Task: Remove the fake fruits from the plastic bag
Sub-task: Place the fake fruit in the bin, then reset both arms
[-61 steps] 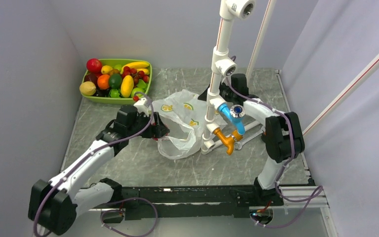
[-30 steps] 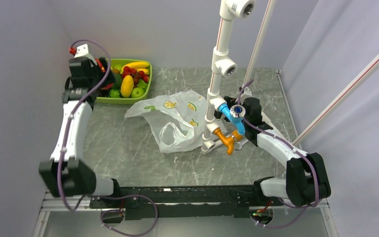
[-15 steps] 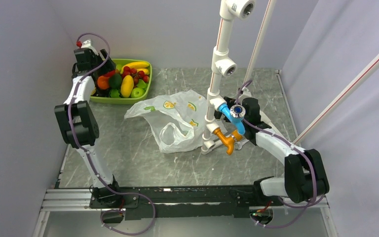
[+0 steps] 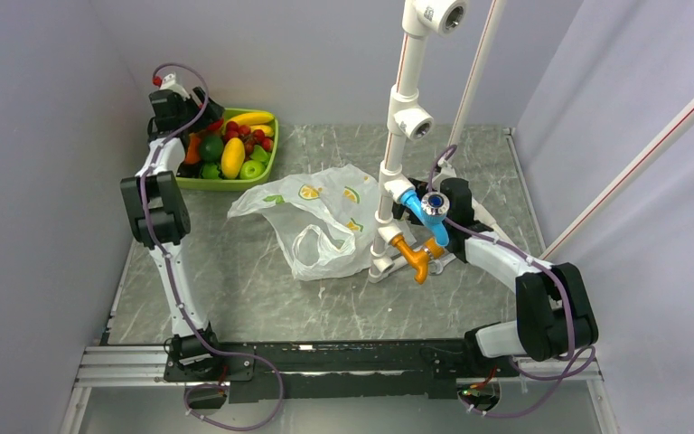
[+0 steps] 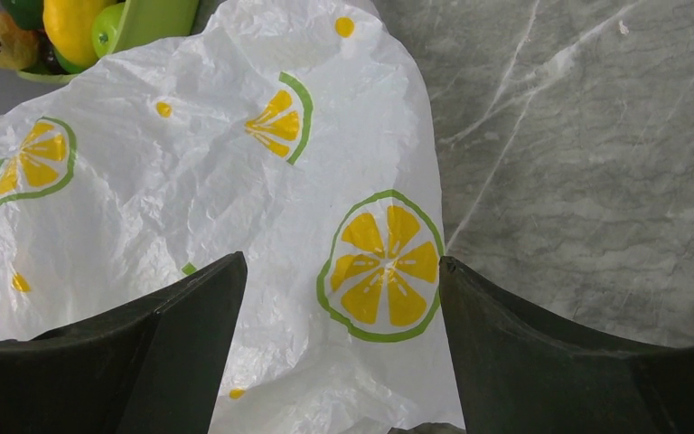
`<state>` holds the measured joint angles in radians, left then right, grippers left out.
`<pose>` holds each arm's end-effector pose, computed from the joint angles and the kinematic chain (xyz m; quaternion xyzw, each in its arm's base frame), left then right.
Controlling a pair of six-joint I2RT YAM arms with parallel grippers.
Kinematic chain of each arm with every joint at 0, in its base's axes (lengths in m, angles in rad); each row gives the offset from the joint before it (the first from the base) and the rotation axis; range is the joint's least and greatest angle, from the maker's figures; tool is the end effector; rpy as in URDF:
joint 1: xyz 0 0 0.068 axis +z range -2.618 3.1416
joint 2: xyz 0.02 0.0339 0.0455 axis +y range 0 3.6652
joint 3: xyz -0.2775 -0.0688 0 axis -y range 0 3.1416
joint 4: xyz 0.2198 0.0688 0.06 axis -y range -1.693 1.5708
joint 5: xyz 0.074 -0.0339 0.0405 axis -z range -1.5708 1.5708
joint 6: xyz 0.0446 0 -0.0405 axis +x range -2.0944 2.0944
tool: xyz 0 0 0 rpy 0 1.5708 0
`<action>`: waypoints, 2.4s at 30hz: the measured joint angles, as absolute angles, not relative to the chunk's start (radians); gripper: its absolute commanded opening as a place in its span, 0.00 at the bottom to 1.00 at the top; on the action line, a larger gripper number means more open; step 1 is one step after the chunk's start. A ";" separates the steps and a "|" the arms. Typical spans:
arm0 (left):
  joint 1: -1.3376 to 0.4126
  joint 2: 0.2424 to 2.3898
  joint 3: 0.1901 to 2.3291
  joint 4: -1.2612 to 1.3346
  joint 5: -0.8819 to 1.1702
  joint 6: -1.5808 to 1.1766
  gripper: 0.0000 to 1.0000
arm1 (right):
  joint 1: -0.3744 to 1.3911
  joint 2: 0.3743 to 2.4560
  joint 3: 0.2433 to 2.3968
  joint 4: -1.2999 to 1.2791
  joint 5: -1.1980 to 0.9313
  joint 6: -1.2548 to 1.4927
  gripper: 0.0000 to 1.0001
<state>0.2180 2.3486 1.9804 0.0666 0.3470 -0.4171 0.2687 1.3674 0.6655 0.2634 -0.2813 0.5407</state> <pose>0.5423 0.1046 0.2536 -0.1504 0.7855 -0.1964 0.5672 0.2631 0.0853 0.2396 0.0388 0.8381 0.3179 0.4416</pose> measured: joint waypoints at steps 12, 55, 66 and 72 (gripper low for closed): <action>0.192 2.396 1.993 0.092 0.396 -0.404 0.90 | 0.269 1.367 0.669 0.264 -0.290 0.531 0.81; 0.195 1.124 1.162 -0.302 0.356 -0.339 0.99 | 0.269 0.980 0.733 -0.182 0.036 0.564 1.00; 0.192 0.594 1.153 -0.423 0.429 -0.361 0.99 | 0.269 0.616 0.843 -0.527 0.095 0.503 1.00; 0.192 0.466 1.201 -0.425 0.429 -0.407 0.99 | 0.269 0.478 1.036 -0.716 0.186 0.451 1.00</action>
<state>0.1921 0.4660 1.2007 -0.4248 0.4286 -0.4068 0.2691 0.4778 1.0359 -0.7162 0.1856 0.4515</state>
